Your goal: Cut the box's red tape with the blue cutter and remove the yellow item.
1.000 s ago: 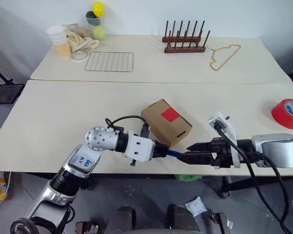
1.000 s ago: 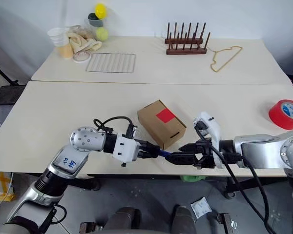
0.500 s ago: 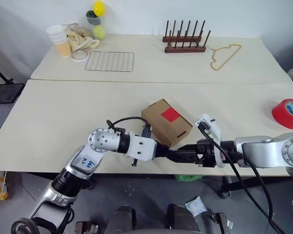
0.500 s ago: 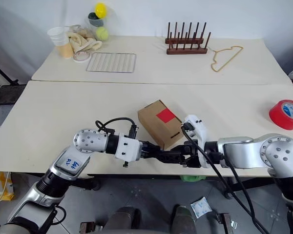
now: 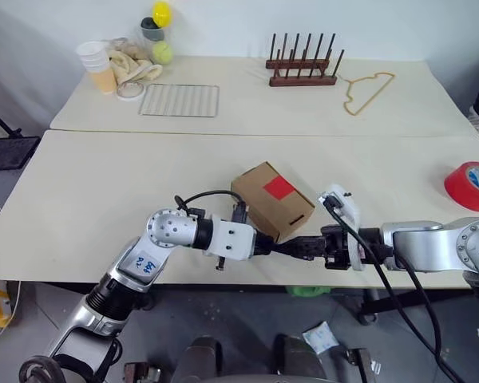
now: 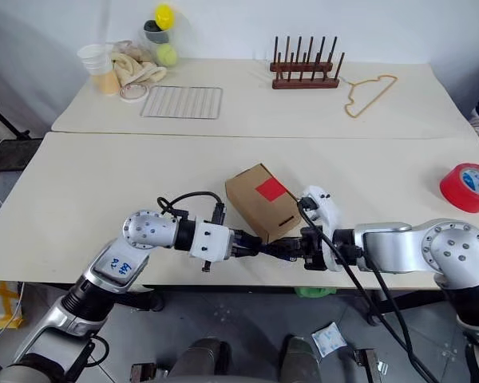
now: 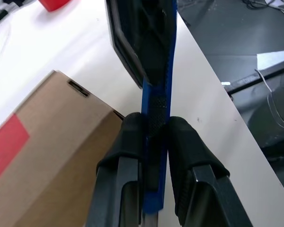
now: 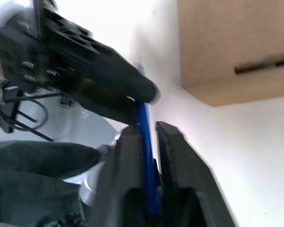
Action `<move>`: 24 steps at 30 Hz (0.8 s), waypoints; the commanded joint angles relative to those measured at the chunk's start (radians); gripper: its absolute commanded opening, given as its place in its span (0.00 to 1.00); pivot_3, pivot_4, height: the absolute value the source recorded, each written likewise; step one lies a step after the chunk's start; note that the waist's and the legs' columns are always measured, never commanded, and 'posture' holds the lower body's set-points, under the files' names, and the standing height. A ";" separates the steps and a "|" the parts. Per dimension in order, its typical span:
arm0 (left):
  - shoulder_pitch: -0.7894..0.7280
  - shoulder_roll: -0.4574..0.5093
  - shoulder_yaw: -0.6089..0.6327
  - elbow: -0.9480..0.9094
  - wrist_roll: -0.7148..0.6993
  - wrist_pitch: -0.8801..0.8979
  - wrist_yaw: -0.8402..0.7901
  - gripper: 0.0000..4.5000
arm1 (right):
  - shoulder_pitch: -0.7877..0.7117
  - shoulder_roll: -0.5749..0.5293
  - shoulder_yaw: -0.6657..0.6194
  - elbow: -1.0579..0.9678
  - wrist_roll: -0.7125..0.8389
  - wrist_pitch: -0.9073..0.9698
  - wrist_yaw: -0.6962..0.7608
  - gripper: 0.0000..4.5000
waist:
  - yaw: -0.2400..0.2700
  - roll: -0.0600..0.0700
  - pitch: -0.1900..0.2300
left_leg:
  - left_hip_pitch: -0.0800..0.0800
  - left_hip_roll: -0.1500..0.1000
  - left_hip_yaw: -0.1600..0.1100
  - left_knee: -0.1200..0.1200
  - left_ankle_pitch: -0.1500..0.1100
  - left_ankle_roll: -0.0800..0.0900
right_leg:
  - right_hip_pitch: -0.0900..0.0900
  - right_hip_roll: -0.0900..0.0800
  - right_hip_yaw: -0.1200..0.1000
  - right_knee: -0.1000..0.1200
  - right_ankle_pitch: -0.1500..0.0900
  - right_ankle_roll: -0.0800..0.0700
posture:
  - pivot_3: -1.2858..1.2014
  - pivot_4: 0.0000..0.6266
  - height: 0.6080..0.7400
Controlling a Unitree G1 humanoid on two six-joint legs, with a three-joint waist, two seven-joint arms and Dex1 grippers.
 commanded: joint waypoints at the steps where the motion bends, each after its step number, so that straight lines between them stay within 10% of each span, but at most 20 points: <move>1: -0.029 -0.013 0.018 -0.025 -0.003 -0.002 0.020 0.11 | 0.014 0.000 -0.002 -0.018 0.014 0.002 0.004 0.02 | 0.000 0.000 0.000 | 0.000 0.000 0.000 0.000 0.000 0.000 | 0.000 0.000 0.000 0.000 0.000 0.000 | 0.52 0.24 1.00; 13: -0.041 -0.021 0.027 -0.018 0.004 0.002 0.021 0.11 | 0.029 -0.002 0.002 -0.011 0.014 0.008 0.021 0.02 | 0.000 0.000 0.000 | 0.000 0.000 0.000 0.000 0.000 0.000 | 0.000 0.000 0.000 0.000 0.000 0.000 | 0.52 0.24 1.00; 20: -0.039 -0.021 0.029 -0.025 0.005 0.011 0.025 0.11 | 0.020 -0.004 0.013 -0.002 0.014 0.006 -0.002 0.54 | 0.000 0.000 0.000 | 0.000 0.000 0.000 0.000 0.000 0.000 | 0.000 0.000 0.000 -0.001 0.000 0.000 | 0.52 0.24 1.00; 24: -0.037 -0.020 0.029 -0.033 0.004 0.019 0.027 0.11 | 0.018 0.005 0.006 0.006 0.014 -0.002 -0.008 0.54 | 0.000 0.000 0.000 | 0.000 0.000 0.000 0.000 0.000 0.000 | 0.000 0.000 0.000 -0.001 0.000 0.000 | 0.52 0.24 1.00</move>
